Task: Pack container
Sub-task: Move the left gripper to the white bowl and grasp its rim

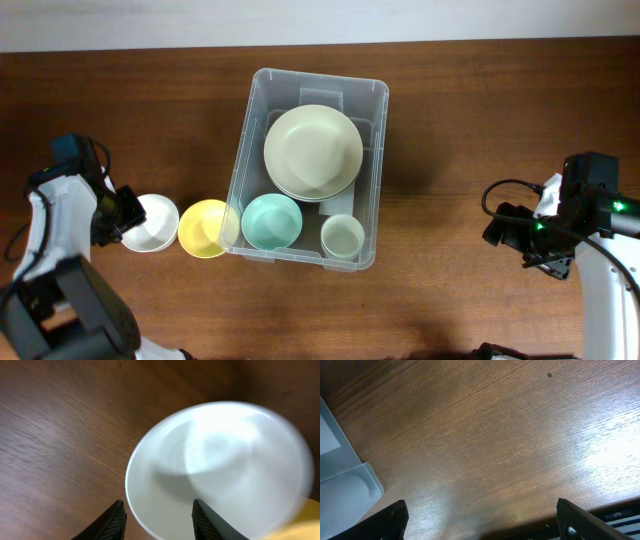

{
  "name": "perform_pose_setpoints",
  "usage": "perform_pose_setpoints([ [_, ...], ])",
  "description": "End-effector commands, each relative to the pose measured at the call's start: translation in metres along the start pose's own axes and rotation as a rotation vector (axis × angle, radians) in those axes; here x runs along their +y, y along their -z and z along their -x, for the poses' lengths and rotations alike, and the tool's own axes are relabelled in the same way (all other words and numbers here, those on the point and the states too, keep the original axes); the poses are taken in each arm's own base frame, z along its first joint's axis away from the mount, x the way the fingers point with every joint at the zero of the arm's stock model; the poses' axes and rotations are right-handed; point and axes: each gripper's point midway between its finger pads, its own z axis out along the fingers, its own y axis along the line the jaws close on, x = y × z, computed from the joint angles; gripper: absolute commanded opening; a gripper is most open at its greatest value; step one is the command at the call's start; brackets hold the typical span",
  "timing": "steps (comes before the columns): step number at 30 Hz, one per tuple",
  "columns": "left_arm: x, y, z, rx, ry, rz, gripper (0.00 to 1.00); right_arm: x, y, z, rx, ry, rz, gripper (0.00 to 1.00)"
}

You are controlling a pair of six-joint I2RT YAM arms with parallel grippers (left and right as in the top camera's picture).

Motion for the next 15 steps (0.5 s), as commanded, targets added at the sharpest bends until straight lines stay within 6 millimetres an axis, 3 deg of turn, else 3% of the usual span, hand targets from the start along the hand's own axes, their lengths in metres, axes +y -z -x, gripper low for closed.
perform_pose_setpoints([
  [1, 0.009, -0.019, -0.005, 0.064, 0.037, 0.006, 0.45, -0.001, -0.002, -0.002, 0.009, 0.014, -0.006, 0.91],
  [6, 0.018, -0.026, -0.005, 0.082, 0.067, 0.009, 0.45, -0.001, -0.002, -0.002, 0.009, 0.014, -0.006, 0.91],
  [11, 0.015, -0.027, -0.003, 0.072, 0.069, -0.009, 0.45, 0.0, -0.002, -0.001, 0.008, 0.014, -0.006, 0.91],
  [15, 0.012, -0.03, 0.0, 0.058, 0.07, -0.025, 0.36, 0.0, -0.002, -0.001, 0.008, 0.014, -0.006, 0.91],
])
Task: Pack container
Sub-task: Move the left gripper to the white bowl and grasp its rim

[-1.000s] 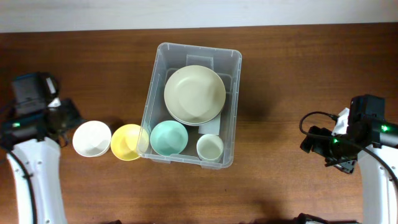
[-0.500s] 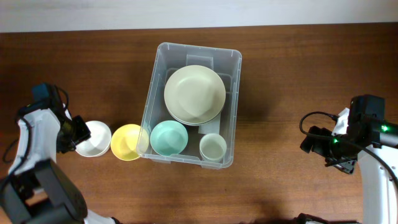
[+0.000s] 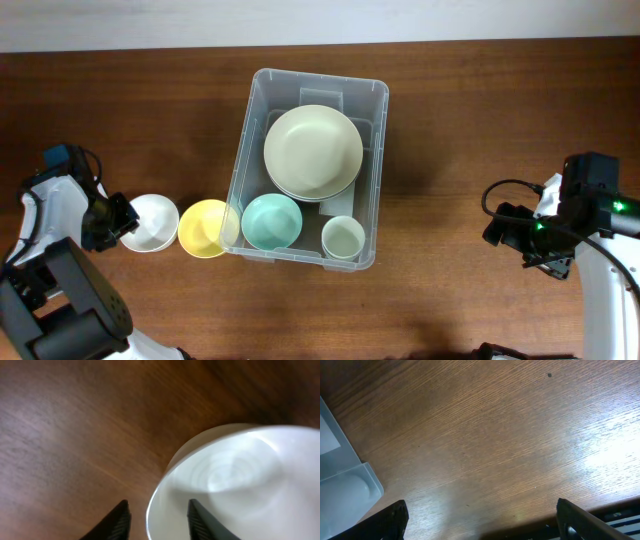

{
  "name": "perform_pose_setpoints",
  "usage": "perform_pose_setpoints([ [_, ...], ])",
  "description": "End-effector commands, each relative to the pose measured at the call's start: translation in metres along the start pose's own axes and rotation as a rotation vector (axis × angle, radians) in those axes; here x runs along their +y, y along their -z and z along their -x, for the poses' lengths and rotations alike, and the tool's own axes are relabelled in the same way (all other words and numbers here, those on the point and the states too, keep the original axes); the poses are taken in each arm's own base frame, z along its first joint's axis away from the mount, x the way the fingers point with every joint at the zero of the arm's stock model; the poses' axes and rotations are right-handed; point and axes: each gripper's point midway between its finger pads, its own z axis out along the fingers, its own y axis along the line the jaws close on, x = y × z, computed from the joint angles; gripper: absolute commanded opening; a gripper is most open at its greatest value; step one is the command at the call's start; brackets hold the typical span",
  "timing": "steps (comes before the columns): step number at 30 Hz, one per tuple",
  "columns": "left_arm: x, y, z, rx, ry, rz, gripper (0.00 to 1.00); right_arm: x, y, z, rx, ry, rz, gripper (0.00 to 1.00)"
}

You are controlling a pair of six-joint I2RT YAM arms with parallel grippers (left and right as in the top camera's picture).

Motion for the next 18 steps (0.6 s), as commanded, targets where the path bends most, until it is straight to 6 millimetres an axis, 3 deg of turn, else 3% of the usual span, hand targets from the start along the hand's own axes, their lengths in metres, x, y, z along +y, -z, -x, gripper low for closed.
perform_pose_setpoints([
  [1, -0.003, -0.008, -0.003, 0.01, 0.009, -0.021, 0.35, 0.0, -0.002, -0.002, 0.008, 0.014, -0.006, 0.9],
  [9, -0.005, -0.024, -0.013, 0.02, 0.008, -0.037, 0.34, 0.0, -0.002, -0.001, 0.008, 0.014, -0.006, 0.91],
  [11, -0.009, -0.024, -0.012, 0.019, 0.009, -0.058, 0.18, 0.0, -0.002, -0.001, 0.008, 0.014, -0.006, 0.91],
  [12, -0.01, -0.024, -0.012, 0.017, 0.009, -0.061, 0.05, 0.0, -0.002, -0.002, 0.008, 0.014, -0.006, 0.91],
  [13, -0.01, -0.024, -0.011, 0.015, 0.009, -0.062, 0.01, 0.0, -0.002, -0.002, 0.008, 0.014, -0.006, 0.9],
  [18, -0.013, -0.016, -0.004, -0.004, 0.009, -0.079, 0.01, -0.001, -0.002, -0.002, 0.009, 0.014, -0.006, 0.91],
])
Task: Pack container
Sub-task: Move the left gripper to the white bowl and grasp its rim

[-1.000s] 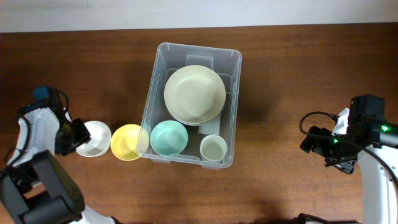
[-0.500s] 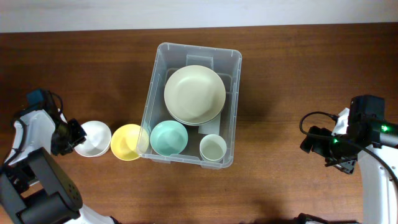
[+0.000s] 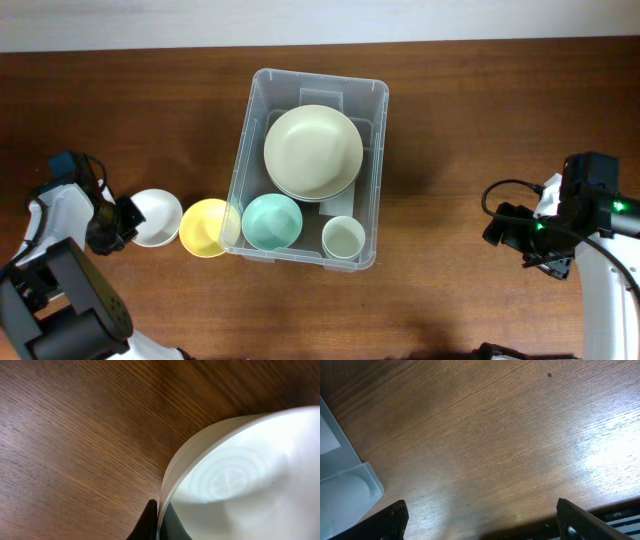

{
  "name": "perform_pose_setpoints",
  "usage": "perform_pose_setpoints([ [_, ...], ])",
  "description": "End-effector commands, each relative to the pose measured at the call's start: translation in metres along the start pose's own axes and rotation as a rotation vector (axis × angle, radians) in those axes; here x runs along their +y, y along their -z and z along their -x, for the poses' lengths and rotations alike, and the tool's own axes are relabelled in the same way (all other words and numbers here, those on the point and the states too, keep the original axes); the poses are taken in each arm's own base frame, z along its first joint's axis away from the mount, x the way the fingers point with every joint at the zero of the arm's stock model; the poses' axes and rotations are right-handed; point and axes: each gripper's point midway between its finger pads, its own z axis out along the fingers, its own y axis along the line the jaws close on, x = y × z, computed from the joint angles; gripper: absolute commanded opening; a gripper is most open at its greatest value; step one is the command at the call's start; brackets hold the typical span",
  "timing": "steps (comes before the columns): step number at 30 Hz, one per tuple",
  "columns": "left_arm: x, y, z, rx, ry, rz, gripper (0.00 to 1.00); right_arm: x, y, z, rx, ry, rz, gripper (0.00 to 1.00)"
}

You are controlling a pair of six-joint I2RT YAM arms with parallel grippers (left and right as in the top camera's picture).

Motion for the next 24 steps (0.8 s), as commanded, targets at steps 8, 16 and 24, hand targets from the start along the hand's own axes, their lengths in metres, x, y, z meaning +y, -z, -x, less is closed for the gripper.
perform_pose_setpoints([
  [8, -0.02, 0.073, 0.024, -0.176, -0.014, -0.104, 0.0, 0.0, -0.002, -0.001, 0.008, 0.014, -0.006, 0.9],
  [16, -0.066, 0.182, 0.013, -0.475, -0.154, -0.226, 0.0, 0.0, -0.002, -0.001, 0.005, 0.014, -0.006, 0.9],
  [24, -0.15, 0.2, -0.063, -0.438, -0.471, -0.325, 0.01, 0.0, -0.002, 0.0, 0.0, 0.015, -0.004, 0.91],
])
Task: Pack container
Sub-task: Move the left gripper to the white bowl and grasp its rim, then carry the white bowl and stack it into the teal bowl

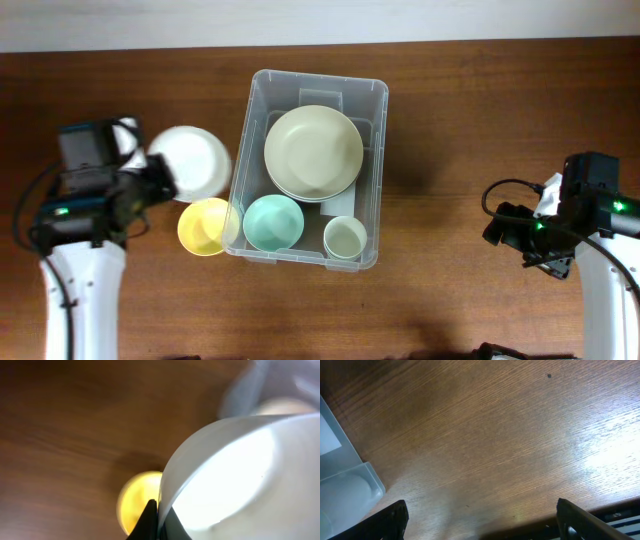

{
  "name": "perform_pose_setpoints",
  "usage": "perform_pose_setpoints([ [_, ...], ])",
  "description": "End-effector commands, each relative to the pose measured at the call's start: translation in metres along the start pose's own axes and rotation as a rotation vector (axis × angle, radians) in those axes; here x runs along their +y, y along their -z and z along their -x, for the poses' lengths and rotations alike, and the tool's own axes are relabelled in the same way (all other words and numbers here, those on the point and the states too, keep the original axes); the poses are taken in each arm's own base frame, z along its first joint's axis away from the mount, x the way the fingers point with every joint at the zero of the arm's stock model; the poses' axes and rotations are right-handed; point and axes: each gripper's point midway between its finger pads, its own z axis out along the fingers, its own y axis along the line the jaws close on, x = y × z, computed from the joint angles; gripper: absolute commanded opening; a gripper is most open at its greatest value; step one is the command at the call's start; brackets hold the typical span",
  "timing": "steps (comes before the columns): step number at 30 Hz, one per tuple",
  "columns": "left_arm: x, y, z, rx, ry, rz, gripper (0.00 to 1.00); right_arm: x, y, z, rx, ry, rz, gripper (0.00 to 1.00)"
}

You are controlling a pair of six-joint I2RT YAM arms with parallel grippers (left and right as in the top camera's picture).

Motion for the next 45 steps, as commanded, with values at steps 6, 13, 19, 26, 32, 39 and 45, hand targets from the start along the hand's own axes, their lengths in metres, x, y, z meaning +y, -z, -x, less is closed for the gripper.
perform_pose_setpoints([
  [6, -0.083, -0.02, -0.059, 0.215, -0.239, -0.127, 0.01, 0.0, -0.002, -0.001, 0.005, 0.015, -0.005, 0.9],
  [13, -0.11, -0.042, -0.089, 0.332, -0.334, -0.141, 0.01, 0.0, -0.002, -0.001, 0.005, 0.015, -0.005, 0.91],
  [19, -0.106, -0.044, -0.096, 0.365, -0.339, -0.121, 0.04, 0.0, -0.002, -0.001, 0.005, 0.015, -0.005, 0.91],
  [26, -0.102, -0.044, -0.096, 0.367, -0.342, -0.103, 0.25, 0.0, -0.002, -0.001, 0.005, 0.015, -0.005, 0.91],
  [32, -0.089, -0.037, -0.073, 0.273, -0.353, -0.006, 0.26, 0.0, -0.002, -0.001, 0.006, 0.015, -0.006, 0.9],
  [39, -0.027, -0.015, -0.019, 0.104, -0.191, 0.143, 0.37, 0.0, -0.002, -0.001, 0.005, 0.015, -0.005, 0.91],
  [45, 0.046, -0.022, -0.007, 0.129, 0.035, 0.219, 0.53, 0.0, -0.002, 0.0, 0.003, 0.015, -0.005, 0.91],
])
